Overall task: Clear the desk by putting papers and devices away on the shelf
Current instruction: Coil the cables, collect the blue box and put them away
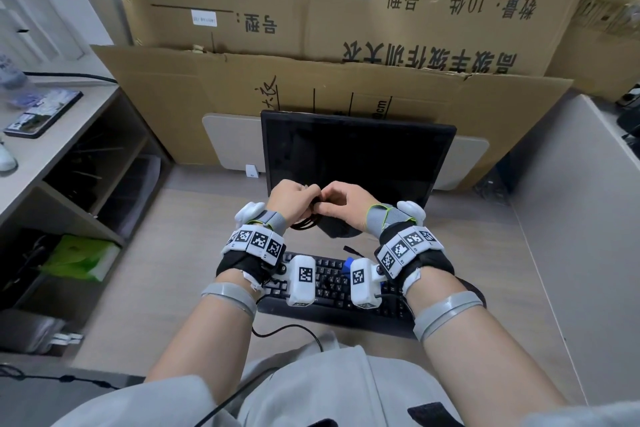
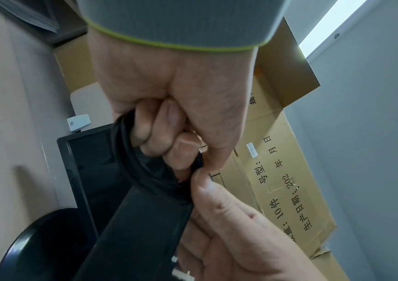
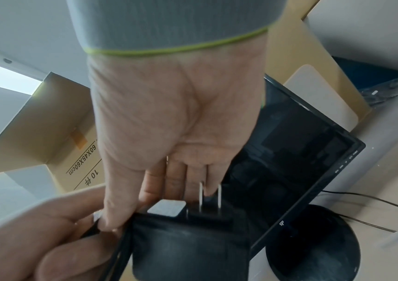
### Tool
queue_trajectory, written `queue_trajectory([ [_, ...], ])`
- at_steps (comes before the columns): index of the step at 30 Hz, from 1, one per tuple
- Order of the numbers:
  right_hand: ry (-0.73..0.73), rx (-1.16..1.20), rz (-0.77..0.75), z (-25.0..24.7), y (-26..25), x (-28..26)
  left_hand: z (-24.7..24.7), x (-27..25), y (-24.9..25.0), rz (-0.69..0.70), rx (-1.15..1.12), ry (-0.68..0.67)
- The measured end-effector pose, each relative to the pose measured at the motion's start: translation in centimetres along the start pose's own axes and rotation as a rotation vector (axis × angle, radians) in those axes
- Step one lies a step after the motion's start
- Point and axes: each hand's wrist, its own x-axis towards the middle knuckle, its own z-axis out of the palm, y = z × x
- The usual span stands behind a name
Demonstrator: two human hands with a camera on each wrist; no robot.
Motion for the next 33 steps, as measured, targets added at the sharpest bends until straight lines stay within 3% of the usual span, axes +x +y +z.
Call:
queue_trajectory([
  [8,-0.090,-0.131,0.103,0.7,-0.2,-0.5,0.1,0.8,-1.1,0.050,-0.127,0.019],
  [11,0.024,-0.073,0.063,-0.1,0.2,-0.2,-0.1,0.9,-1.1,0.057,-0.397,0.017],
  [14,0.226,0.079,0.034,-0.8,0.9,0.2,-0.8,0.8,-1.0,0.017,-0.580,-0.104],
  [17,0.375,0.171,0.073,-1.1,1.2,0.7,-0.4,0.2,-1.5,0.071,-0.553,-0.189],
  [21,0.383,0.224,0.078,-0.6,0.8,1.1,0.6,-0.3,-1.5,0.229,-0.596,-0.079],
  [26,0.324,0.195,0.052,0.4,-0.4,1.0,0.1,0.0,-0.9,0.161,-0.580,-0.004],
  [33,0.300,-0.133,0.027,1.5,-3.0,0.8,-1.2,0.7,-1.9,0.077,-0.464,0.056],
])
